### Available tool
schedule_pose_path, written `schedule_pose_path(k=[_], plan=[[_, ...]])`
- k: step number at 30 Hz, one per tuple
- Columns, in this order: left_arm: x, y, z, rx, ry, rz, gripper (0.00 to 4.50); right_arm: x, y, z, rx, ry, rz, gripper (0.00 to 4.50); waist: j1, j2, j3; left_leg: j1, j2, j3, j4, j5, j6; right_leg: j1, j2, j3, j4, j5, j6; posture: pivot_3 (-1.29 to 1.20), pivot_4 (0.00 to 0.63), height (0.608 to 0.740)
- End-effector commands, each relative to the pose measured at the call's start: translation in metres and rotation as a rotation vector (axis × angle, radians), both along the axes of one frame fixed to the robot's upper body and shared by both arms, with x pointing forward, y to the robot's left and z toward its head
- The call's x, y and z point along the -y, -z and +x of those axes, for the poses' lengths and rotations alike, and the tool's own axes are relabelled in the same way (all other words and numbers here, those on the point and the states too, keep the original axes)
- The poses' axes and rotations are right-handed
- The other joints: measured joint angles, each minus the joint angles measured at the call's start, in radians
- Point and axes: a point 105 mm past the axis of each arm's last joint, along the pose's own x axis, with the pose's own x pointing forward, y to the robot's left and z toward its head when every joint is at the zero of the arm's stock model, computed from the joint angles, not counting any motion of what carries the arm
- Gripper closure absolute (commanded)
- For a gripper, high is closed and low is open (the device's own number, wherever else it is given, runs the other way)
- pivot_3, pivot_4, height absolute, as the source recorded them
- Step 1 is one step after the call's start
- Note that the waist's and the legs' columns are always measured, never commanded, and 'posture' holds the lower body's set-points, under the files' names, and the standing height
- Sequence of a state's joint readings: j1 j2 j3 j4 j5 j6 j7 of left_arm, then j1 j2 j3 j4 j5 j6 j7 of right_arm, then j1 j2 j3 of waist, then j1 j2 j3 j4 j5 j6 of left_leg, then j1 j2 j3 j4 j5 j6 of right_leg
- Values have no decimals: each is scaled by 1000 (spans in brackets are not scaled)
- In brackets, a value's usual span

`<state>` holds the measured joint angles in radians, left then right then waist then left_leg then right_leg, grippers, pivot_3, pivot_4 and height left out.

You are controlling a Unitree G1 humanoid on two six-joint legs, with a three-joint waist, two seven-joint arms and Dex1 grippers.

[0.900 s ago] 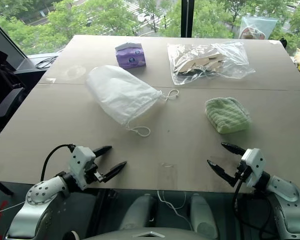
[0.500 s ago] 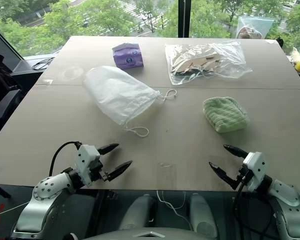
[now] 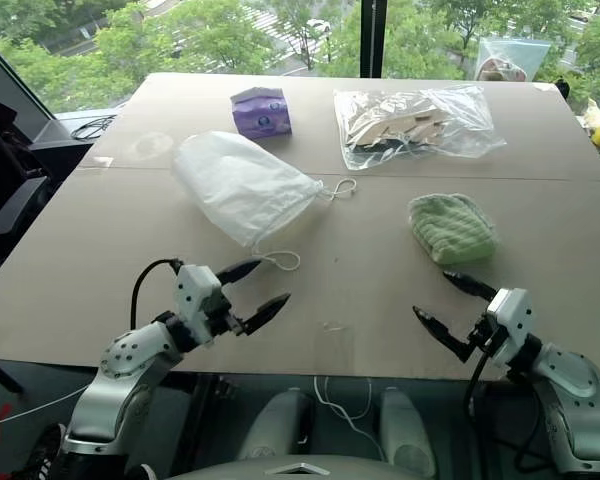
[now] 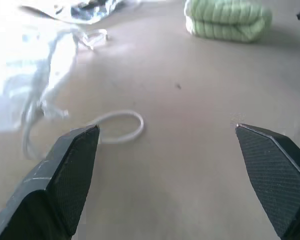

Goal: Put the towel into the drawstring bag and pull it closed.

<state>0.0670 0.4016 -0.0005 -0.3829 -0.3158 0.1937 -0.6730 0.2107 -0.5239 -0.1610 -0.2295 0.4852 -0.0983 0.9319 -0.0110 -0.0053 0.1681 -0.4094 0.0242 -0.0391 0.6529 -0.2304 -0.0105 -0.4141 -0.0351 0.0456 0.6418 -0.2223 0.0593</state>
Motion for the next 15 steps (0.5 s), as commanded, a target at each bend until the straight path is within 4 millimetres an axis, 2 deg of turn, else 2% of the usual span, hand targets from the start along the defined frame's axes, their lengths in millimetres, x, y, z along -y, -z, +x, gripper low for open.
schedule_pose_path(k=[1, 4, 10, 12, 15], plan=[[17, -21, 7, 81, -32, -9, 0, -15, -28, 0, 62, -58, 59, 96, -3, 0, 0, 1, 0, 0, 0, 0, 0, 1, 0, 0, 0, 0, 0, 0, 150, 740], [25, -31, 20, 127, -113, 6, 0, -20, -42, 4, 85, -69, 80, 96, -3, -1, 0, 3, 0, 1, 0, 0, 0, 2, 1, 3, 1, 0, 0, 0, 150, 740], [15, -42, 45, 247, -355, 140, 0, -21, -47, 7, 92, -67, 78, 96, -2, -1, 1, 3, 0, 2, -1, 0, 0, 2, 2, 5, 1, 0, 0, 0, 150, 740], [5, -37, 57, 279, -465, 214, 0, -21, -46, 7, 91, -67, 78, 96, -2, -1, 1, 3, 0, 2, -1, 0, 0, 2, 2, 5, 1, 0, 0, 0, 150, 740], [2, -27, 68, 348, -523, 369, 0, -21, -46, 7, 91, -63, 80, 96, -2, -1, 1, 4, 0, 2, -1, 0, 0, 2, 3, 5, 1, 0, 0, 0, 150, 740]])
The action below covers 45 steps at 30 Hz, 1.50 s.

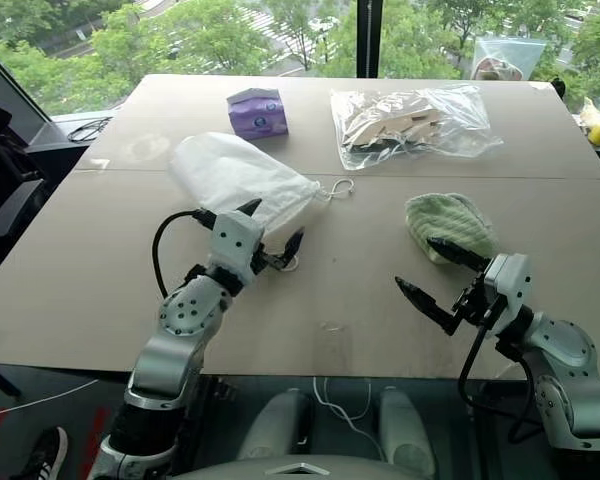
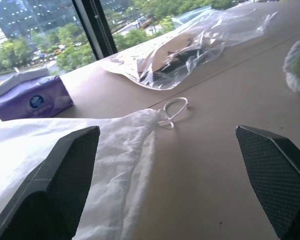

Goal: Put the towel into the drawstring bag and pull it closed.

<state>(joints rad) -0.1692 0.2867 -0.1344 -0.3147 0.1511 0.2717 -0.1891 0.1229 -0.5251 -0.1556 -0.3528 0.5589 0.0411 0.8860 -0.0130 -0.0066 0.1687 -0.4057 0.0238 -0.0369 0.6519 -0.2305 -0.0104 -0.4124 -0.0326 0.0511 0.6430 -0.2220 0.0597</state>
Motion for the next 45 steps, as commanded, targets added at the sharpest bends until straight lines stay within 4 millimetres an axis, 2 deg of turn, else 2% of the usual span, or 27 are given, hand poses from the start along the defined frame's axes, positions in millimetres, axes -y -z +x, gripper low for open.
schedule_pose_path(k=[1, 6, 9, 12, 13, 14, 16, 17, 18, 21, 26, 30, 32, 35, 37, 39, 42, 45], plan=[[0, 3, 8, 81, -62, 180, 0, -2, -10, -3, 41, -4, 10, 96, 0, 0, 0, 0, 0, 0, 0, 0, 0, 0, 0, 0, 0, 0, 0, 0, 150, 740], [1, 8, 18, 118, -86, 286, 0, -1, -12, -2, 50, 7, 10, 96, 0, 0, 0, 0, 0, 1, 0, 0, 0, 0, 0, 1, 0, 0, 0, 0, 150, 740], [-8, 2, 24, 150, -159, 271, 0, 1, -13, -2, 54, 18, 7, 96, 0, 0, 0, 0, 0, 1, 0, 0, 0, 0, 0, 1, 0, 0, 0, 0, 150, 740], [-15, 4, 26, 149, -194, 286, 793, 1, -13, -3, 55, 24, 7, 0, 0, -1, 0, 0, 0, 1, -1, 0, 0, 0, 0, 1, 0, 2, 4, 0, 150, 740], [-17, 7, 27, 136, -198, 294, 1323, 1, -13, -3, 56, 26, 6, 0, 0, -1, 0, 1, 0, 1, -1, 0, 0, 0, 0, 1, 0, 2, 4, 0, 150, 740], [-18, 10, 27, 124, -202, 295, 1582, 1, -13, -3, 58, 25, 0, 0, 0, -1, 0, 1, 0, 1, -1, 0, 0, 0, 0, 1, 0, 2, 4, 0, 150, 740], [-23, 16, 28, 89, -218, 264, 2540, 0, -13, -4, 61, 21, -11, 0, 0, -1, 0, 1, 0, 1, -1, 0, 0, 0, 0, 1, 0, 3, 4, 0, 150, 740], [-26, 19, 28, 78, -226, 259, 2839, 0, -14, -4, 63, 21, -12, 0, 0, -1, 0, 1, 0, 1, -1, 0, 0, 0, 0, 1, 0, 3, 4, 0, 150, 740], [-28, 21, 28, 75, -230, 262, 3395, 0, -14, -4, 64, 22, -11, 0, 0, -1, 0, 1, 0, 1, -1, 0, 0, 0, 0, 2, 0, 3, 5, 0, 150, 740], [-34, 23, 28, 75, -239, 277, 4448, 0, -15, -3, 65, 22, -13, 0, 0, -1, 0, 1, 0, 1, -1, 0, 0, 0, 0, 1, 0, 3, 5, 0, 150, 740], [-40, 16, 28, 71, -226, 241, 4448, 6, -13, 2, 59, 75, -44, 0, 0, -1, 0, 1, 0, 2, -1, 0, 0, 0, 0, 2, 0, 3, 5, 0, 150, 740], [-40, 11, 17, -12, -83, 36, 4448, 35, -12, 27, 71, 297, -214, 0, -3, -1, 0, 2, 0, 3, -1, 0, 0, 0, 0, 2, 0, 3, 4, 0, 150, 740], [-47, 7, 11, -40, -21, -36, 4448, 45, -10, 33, 36, 325, -287, 0, -2, -1, 1, 2, 0, 4, -1, 0, 0, 0, -1, 3, 0, 1, 1, 0, 150, 740], [-55, 10, 2, -92, 64, -78, 4448, 63, -6, 44, -49, 415, -311, 0, -1, -1, 0, 3, 0, 3, -1, 0, 0, 0, 0, 2, 1, 1, 1, 0, 150, 740], [-64, 8, 3, -113, 67, -121, 4448, 67, -4, 51, -75, 440, -311, 0, 0, -1, 1, 3, 0, 3, -2, 0, 0, 0, 0, 3, 1, 1, 1, 0, 150, 740], [-69, -1, 10, -116, 58, -178, 4448, 61, 0, 56, -104, 426, -302, 0, 0, -3, 1, 3, 0, 4, -1, 0, 0, 1, 0, 3, 1, 1, 1, 0, 150, 740], [-63, -15, 20, -134, 71, -256, 4448, 44, 13, 54, -54, 314, -478, 0, 0, -4, 2, 3, 0, 3, 0, 0, 0, 1, 0, 3, 1, 1, 1, 0, 150, 740], [-51, -17, 22, -205, 102, -319, 4448, 36, 24, 52, -10, 247, -623, 0, -3, -4, 2, 3, 0, 3, 0, 0, 0, 2, 0, 3, 1, 1, 2, 0, 150, 740]])
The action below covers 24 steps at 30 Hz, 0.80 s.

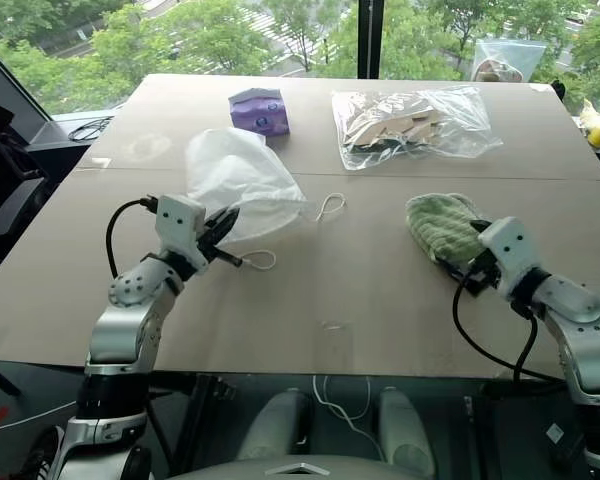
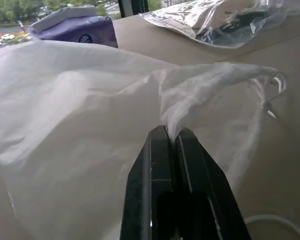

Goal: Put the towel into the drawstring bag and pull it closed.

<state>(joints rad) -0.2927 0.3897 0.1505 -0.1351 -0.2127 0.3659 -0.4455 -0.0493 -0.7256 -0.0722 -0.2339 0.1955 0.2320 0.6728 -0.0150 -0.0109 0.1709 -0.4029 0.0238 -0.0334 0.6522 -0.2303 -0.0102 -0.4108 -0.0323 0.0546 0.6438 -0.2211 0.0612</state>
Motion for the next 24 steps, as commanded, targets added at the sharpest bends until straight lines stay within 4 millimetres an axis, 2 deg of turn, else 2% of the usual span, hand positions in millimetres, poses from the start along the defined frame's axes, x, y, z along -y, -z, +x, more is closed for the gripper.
schedule_pose_path(k=[1, 8, 11, 15, 20, 24], plan=[[18, -9, -4, -44, 62, -66, 4448, -3, 1, 3, 67, -75, -213, 0, -2, 0, 0, 0, 0, 0, 0, 0, 0, 0, 0, 0, 0, 1, 1, 0, 150, 740], [38, -28, -6, -57, 116, -120, 4448, 22, -6, 43, 255, 23, -564, 0, -5, -5, 3, 0, 0, 0, -1, 0, 0, -1, 0, 1, 0, 2, 4, 0, 150, 740], [39, -26, -6, -69, 121, -111, 4448, 19, -2, 52, 272, 8, -581, 0, -4, -5, 3, 2, 0, 0, -1, 0, 0, 0, 0, 1, 0, 2, 3, 0, 150, 740], [38, -21, -7, -86, 121, -87, 4448, 4, 9, 57, 206, -68, -493, 0, -17, -10, 4, 2, 0, 1, -2, 0, 0, 0, 0, 2, 0, 3, 2, 0, 150, 740], [42, -18, -6, -96, 138, -76, 4448, -9, 14, 73, 70, -148, -359, 0, -40, -11, 5, 6, 1, 2, -2, 0, 0, 2, 1, 3, 0, 5, 1, 0, 150, 740], [45, -19, -4, -93, 148, -72, 4448, -17, 10, 93, -44, -129, -110, 0, -57, -12, 5, 7, 2, 1, -1, 0, 0, 4, 4, 3, 0, 5, 1, 0, 150, 740]])
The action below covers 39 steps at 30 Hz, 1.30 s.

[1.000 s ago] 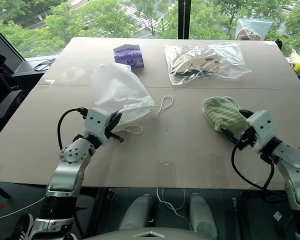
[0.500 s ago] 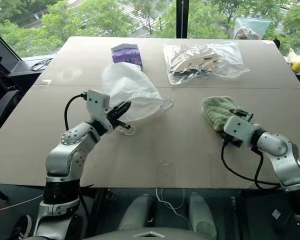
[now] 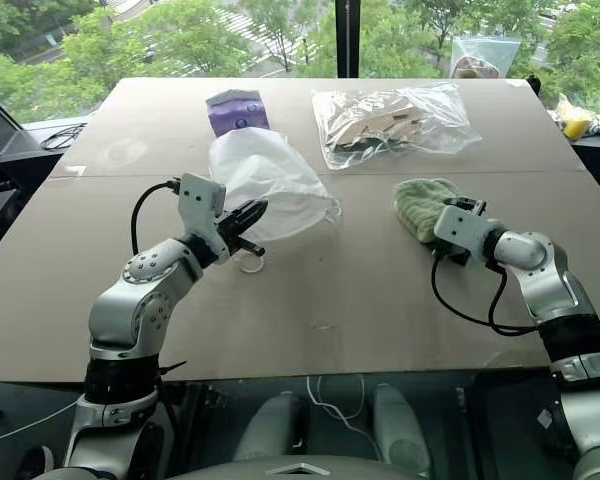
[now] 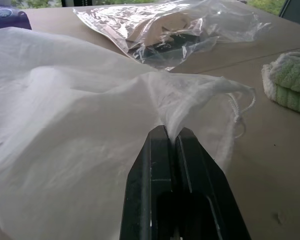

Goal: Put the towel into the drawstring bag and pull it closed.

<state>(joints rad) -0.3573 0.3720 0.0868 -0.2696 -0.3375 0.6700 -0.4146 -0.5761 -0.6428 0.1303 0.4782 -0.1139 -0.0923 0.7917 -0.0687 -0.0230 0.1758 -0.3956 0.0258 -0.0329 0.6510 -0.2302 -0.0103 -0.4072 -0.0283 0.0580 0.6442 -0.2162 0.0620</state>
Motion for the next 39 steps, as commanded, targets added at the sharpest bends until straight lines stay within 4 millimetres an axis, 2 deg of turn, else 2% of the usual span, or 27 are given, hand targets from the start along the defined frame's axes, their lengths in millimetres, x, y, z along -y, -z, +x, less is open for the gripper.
schedule_pose_path(k=[1, 4, 8, 10, 12, 15, 16, 18, 19, 20, 24, 26, 27, 30, 34, 37, 39], plan=[[5, -13, 1, 52, 23, 7, 4448, -13, -2, 13, -97, -1, 203, 0, -6, 0, 0, 0, 0, 0, 0, 0, 0, 0, 1, 1, 0, 1, 0, 0, 150, 740], [6, -13, 1, 54, 24, 6, 4448, -10, -1, 28, -162, 70, 335, 0, -3, 0, 0, 0, 1, 0, 0, 0, 0, -1, 1, 1, 2, 2, -2, 0, 150, 740], [5, -12, 0, 53, 21, 4, 4448, 0, 8, 38, -217, 189, 396, 0, 4, 0, 0, -2, 0, 0, -1, 0, 0, -1, 1, 1, 1, 3, -3, 0, 150, 740], [5, -11, 0, 51, 19, 4, 4448, 13, 15, 46, -214, 317, 360, 0, 5, 0, 0, -2, 0, 0, -1, 0, 0, -1, 0, 1, 0, 3, -3, 0, 150, 740], [4, -11, -1, 50, 18, 2, 4448, 16, 19, 47, -180, 323, 267, 0, 9, 0, 0, -2, -1, 0, -1, 0, 0, -1, -1, 1, 0, 3, -3, 0, 150, 740], [4, -11, -1, 50, 17, 2, 4448, 17, 22, 48, -189, 361, 284, 0, 11, 0, 0, -2, -1, 0, 0, 0, 0, 0, 0, 1, 0, 3, -2, 0, 150, 740], [4, -11, 0, 51, 17, 3, 4500, 17, 18, 50, -186, 372, 323, 506, 11, 0, 0, -2, -1, 0, 1, 0, 0, 0, 0, 1, 0, 3, -1, 0, 150, 740], [4, -11, 0, 52, 18, 2, 4500, 14, 12, 52, -188, 375, 398, 1028, 11, 0, 0, -2, -1, 0, 2, 0, 0, 0, 0, 2, 0, 2, -1, 0, 150, 740], [4, -11, 1, 51, 19, 2, 4500, 10, 8, 53, -191, 365, 444, 1515, 11, 0, 0, -1, -1, 0, 2, 1, 0, 0, -1, 2, 0, 2, 0, 0, 150, 740], [4, -11, 1, 50, 20, 2, 4500, 7, 5, 53, -194, 354, 476, 1725, 12, 0, 0, -1, -2, 0, 2, 2, 2, 0, 0, 3, 0, 2, 0, 0, 150, 740], [6, -10, 3, 40, 29, 8, 4500, -11, -10, 48, -202, 254, 586, 3399, 10, 0, 0, -2, -2, 0, 1, 2, 2, 0, 0, 4, 0, 4, 2, 0, 150, 740], [9, -8, 3, 22, 41, -1, 4500, -22, -18, 40, -203, 183, 616, 4297, 7, 0, 0, -2, -2, 0, -2, 2, 2, -1, 0, 4, 0, 5, 1, 0, 150, 740], [11, -7, 3, 12, 48, -5, 4500, -29, -24, 36, -196, 154, 641, 4467, 6, 0, 0, -3, -2, 0, -3, 2, 2, -2, 0, 4, 0, 5, 1, 0, 150, 740], [16, -5, 3, -23, 63, -37, 4500, -54, -53, 12, -227, 26, 787, 4467, 3, 1, 1, -4, -2, 0, -6, 2, 2, -5, 0, 4, 0, 5, 1, 0, 150, 740], [22, -4, 3, -86, 84, -103, 4500, -79, -79, -40, -342, -166, 910, 4467, 14, 3, 2, -7, -2, -1, -7, 2, 2, -7, -1, 3, 0, 5, 1, 0, 150, 740], [25, -8, 4, -97, 102, -134, 4500, -100, -76, -83, -519, -295, 940, 4467, 28, 3, 2, -7, -2, -1, -7, 2, 2, -7, -1, 3, 0, 4, 2, 0, 150, 740], [28, -11, 5, -102, 110, -163, 4500, -109, -65, -98, -590, -304, 908, 4467, 29, 2, 2, -6, -2, -1, -6, 2, 2, -6, -1, 2, -1, 3, 3, 0, 150, 740]])
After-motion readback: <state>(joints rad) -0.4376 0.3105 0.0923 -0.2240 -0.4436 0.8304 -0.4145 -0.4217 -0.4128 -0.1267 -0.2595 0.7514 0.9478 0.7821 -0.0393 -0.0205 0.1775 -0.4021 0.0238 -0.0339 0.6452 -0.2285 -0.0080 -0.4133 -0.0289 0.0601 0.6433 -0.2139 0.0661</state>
